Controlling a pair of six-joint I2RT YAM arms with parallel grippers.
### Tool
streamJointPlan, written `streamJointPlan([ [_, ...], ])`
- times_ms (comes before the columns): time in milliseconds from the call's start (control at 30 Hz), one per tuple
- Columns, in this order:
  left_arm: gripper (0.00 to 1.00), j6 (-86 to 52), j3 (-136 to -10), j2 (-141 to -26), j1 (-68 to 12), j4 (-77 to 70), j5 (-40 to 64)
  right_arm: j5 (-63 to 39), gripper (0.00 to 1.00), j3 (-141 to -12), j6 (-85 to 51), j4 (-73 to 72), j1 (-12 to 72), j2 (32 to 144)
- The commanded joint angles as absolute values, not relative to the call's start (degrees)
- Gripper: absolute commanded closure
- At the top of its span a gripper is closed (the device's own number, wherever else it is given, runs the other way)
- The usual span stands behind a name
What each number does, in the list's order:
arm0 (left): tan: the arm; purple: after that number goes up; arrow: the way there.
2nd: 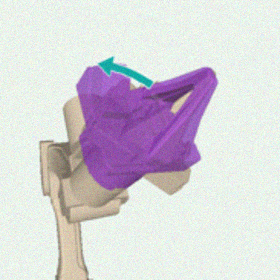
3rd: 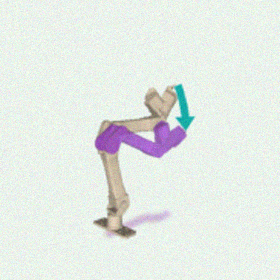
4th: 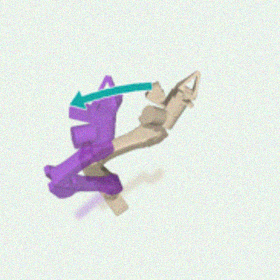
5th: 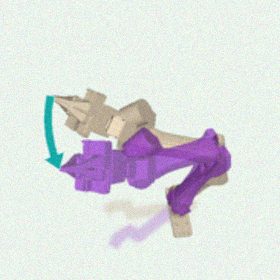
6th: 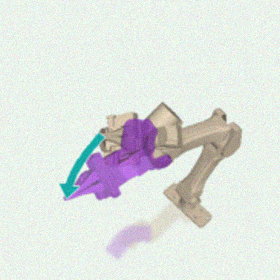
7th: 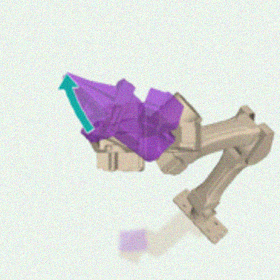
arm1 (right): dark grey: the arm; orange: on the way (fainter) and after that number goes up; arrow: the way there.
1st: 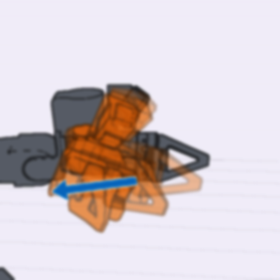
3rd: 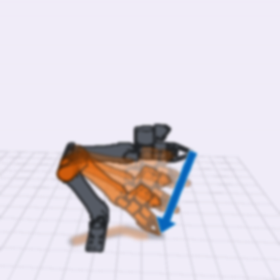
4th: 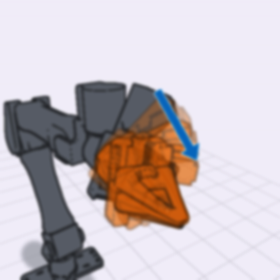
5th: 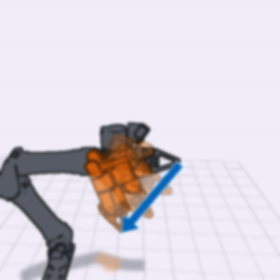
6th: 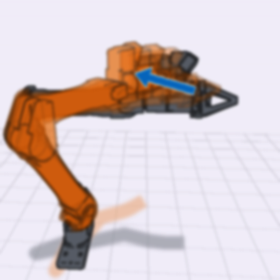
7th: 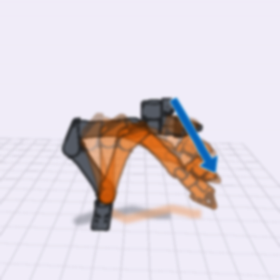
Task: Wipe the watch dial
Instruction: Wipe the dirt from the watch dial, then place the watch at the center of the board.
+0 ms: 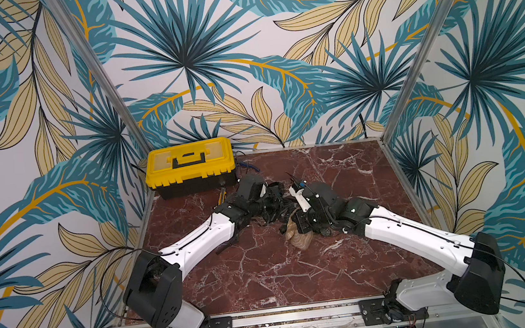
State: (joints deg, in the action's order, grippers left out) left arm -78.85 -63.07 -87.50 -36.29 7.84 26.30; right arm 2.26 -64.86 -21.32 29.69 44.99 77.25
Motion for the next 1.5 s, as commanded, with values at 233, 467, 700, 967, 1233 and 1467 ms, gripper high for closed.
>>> streamJointPlan([
  [233, 1.00, -78.31, -62.24, -87.98, -38.87, 8.12, 29.98, 6.15, 1.00, -67.22, -22.28, 18.90, 44.12, 74.68],
  [467, 1.00, -78.07, -61.83, -87.80, -38.86, 8.09, 29.54, 6.88, 1.00, -67.04, -23.18, 20.28, 43.95, 71.56],
  [700, 1.00, -78.09, -61.78, -86.79, -37.67, 8.16, 29.18, 11.14, 1.00, -62.10, -24.14, 25.72, 43.24, 65.23],
  [967, 1.00, -74.45, -63.19, -85.39, -34.76, 14.95, 27.92, 18.87, 1.00, -52.77, -25.05, 34.01, 42.47, 53.83],
  [1233, 1.00, -66.96, -63.95, -88.54, -27.36, 25.85, 26.46, 18.23, 1.00, -51.35, -21.41, 35.93, 33.59, 47.76],
  [1467, 1.00, -61.26, -71.86, -98.87, -22.69, 32.60, 26.57, 16.32, 1.00, -50.84, -18.34, 35.81, 22.70, 45.91],
])
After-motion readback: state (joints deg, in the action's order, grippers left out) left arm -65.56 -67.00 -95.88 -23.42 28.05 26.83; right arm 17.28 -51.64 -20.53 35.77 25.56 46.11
